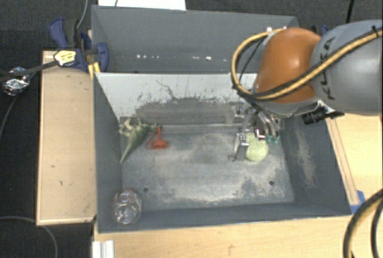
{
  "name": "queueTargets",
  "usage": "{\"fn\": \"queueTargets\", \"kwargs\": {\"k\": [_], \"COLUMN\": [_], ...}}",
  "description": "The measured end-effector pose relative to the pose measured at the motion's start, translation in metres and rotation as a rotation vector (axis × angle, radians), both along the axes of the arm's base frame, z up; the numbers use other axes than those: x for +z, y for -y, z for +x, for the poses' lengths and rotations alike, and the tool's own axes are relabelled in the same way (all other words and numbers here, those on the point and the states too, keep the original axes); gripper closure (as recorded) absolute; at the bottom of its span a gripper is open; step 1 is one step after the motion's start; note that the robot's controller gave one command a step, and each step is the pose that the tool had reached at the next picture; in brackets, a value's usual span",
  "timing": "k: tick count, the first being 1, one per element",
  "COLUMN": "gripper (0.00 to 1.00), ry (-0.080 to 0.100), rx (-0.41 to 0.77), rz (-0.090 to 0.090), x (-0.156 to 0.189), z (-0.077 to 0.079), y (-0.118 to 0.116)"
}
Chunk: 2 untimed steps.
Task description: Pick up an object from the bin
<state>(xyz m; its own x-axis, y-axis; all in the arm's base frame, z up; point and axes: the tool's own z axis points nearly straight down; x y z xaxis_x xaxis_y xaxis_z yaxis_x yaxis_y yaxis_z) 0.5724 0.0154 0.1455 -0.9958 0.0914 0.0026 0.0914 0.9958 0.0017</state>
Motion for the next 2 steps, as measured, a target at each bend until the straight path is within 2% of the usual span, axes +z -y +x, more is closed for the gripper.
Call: {"fn": "queueTargets", "kwargs": {"k": [1,2], "gripper": [0.00,0.00], "ry": [0.011,0.007], "rx": [0.187,0.030], "rz": [-0.001,0.001], "x": [0.008,0.009], "z": [0.000,-0.002], "y": [0.009,0.026]}}
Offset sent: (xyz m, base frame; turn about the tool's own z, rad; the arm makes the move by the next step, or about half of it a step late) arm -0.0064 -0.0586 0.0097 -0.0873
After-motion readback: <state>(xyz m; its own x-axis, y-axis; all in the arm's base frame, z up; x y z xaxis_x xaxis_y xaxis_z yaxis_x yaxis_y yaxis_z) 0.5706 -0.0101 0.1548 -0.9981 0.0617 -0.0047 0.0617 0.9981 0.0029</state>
